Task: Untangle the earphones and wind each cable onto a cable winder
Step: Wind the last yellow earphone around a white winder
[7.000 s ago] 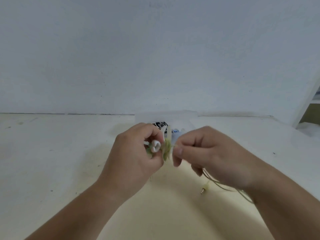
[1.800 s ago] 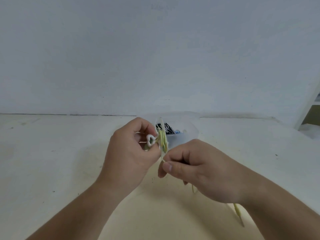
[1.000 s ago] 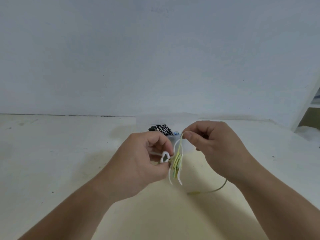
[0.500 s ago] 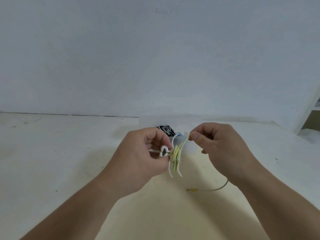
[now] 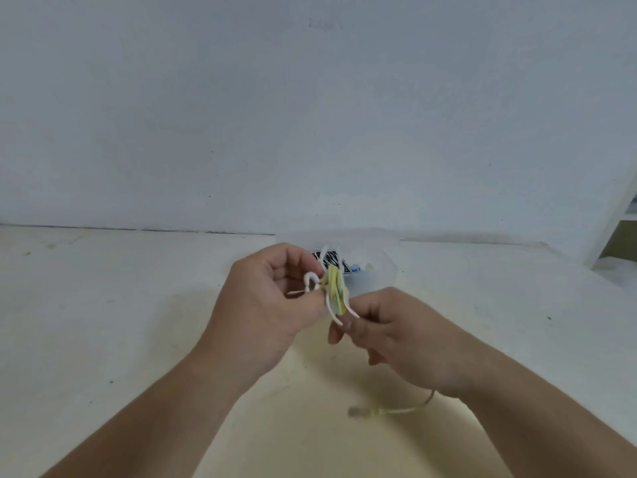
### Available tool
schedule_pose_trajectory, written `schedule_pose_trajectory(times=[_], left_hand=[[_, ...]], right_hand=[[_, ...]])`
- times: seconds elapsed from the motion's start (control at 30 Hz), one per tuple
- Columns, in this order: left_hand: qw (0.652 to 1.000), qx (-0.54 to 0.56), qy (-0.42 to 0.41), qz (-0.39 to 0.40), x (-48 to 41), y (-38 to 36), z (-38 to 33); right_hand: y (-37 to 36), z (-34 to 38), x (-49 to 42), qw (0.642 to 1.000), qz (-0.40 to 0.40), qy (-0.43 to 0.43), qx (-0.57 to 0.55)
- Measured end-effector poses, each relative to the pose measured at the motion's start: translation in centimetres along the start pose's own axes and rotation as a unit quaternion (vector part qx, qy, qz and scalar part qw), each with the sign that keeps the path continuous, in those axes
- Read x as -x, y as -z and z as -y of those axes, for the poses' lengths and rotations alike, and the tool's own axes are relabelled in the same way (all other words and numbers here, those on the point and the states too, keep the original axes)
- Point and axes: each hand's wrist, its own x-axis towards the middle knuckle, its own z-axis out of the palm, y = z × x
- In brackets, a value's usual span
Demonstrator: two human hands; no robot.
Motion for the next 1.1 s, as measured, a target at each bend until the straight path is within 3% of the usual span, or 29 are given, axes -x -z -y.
schedule_pose_trajectory(times=[0.23, 0.4, 0.6, 0.77, 0.97, 1.1], left_hand=[[0.997, -0.064, -0.008, -0.047, -0.1, 0.1, 0.1], [0.989, -0.126, -0.038, -0.072, -0.1, 0.4, 0.5], [0.98, -0.163, -0.045, -0.107, 0.1, 0.0, 0.6], [0.971, -0.216, -0.069, -0.081, 0.3, -0.2, 1.0], [0.96, -0.26, -0.098, 0.025, 0.8, 0.0, 0.5], [0.964, -0.251, -0.066, 0.051, 1.0, -0.1, 0.3]], right_hand=[[0.3, 0.9, 0.6, 0.997, 0.059, 0.034, -0.036], [1.4, 1.1, 1.1, 0.998, 0.048, 0.023, -0.038], [0.1, 1.2, 0.8, 0.997, 0.068, 0.029, 0.015], [0.0, 1.9, 1.2, 0.994, 0.079, 0.07, 0.01], [2.1, 2.5, 1.9, 0.992, -0.061, 0.102, -0.05], [3.0, 2.2, 1.9, 0.977, -0.19, 0.101, -0.007]])
